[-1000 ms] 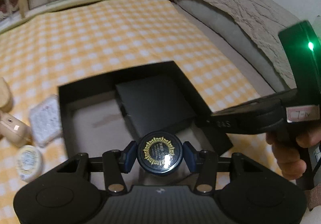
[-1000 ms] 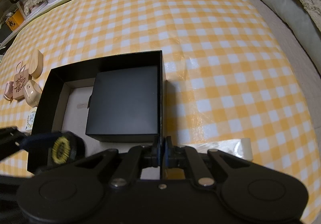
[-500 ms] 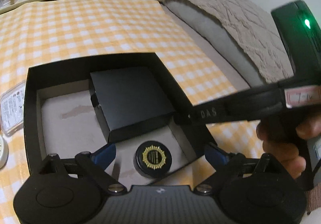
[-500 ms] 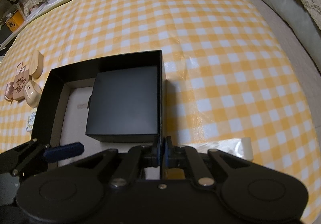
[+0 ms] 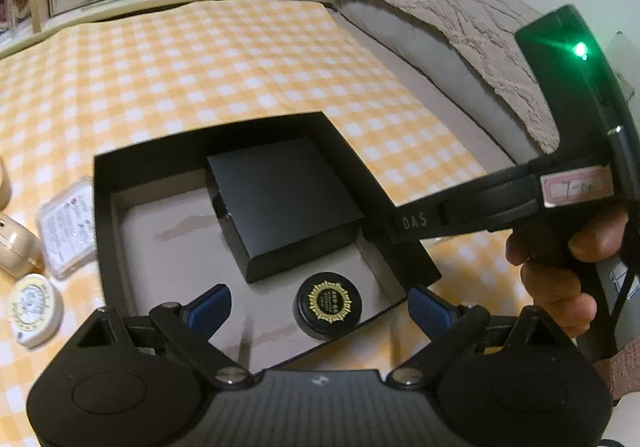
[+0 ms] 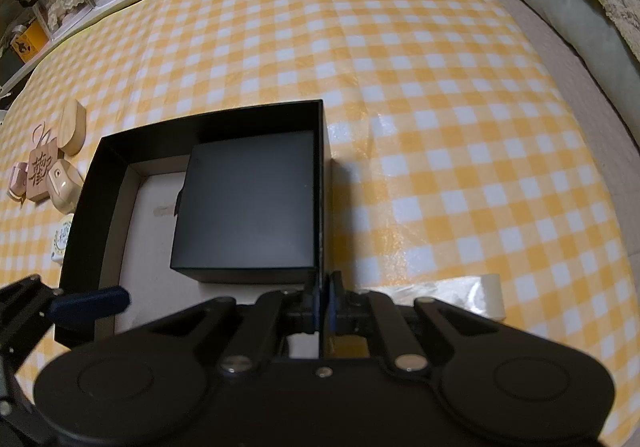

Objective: Organize rigid objects
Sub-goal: 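Place the black jar inside the tray beside the box, open left gripper, then move the left gripper to the white tape-measure disc and grasp it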

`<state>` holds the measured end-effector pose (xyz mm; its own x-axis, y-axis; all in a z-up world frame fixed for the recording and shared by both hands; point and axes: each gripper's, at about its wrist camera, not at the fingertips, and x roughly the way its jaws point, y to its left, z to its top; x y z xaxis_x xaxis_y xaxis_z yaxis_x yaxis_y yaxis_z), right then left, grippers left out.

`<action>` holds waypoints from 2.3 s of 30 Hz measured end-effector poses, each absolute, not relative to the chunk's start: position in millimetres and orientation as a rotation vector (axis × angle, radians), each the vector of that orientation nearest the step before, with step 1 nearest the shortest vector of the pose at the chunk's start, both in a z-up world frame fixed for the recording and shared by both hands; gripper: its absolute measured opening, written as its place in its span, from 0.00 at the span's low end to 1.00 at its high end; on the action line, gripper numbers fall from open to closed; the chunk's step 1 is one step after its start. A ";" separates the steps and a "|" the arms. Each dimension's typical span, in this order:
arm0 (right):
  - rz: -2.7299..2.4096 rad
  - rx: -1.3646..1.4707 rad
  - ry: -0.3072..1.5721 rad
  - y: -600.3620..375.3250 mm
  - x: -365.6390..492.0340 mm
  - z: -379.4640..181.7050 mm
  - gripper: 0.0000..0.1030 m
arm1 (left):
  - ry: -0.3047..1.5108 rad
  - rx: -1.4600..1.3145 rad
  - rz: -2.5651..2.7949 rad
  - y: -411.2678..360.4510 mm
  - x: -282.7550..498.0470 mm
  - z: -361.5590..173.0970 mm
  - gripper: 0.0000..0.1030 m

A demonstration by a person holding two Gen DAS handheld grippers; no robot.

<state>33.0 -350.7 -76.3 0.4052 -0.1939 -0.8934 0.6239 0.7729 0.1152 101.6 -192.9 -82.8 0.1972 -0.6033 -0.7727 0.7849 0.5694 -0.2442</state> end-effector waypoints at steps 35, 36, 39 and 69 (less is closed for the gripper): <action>-0.550 0.462 1.039 -351.3 31.7 -74.9 0.05 | 0.891 0.192 -0.556 -92.6 153.8 -41.3 1.00; -0.550 0.462 1.039 -350.9 32.1 -74.9 0.05 | 0.891 0.196 -0.545 -89.6 158.6 -42.8 1.00; -0.554 0.458 1.042 -351.1 31.6 -74.3 0.05 | 0.903 0.222 -0.510 -82.1 175.8 -50.8 1.00; -0.560 0.453 1.049 -348.2 36.3 -75.3 0.04 | 0.904 0.467 -0.641 -96.4 209.2 -132.5 0.54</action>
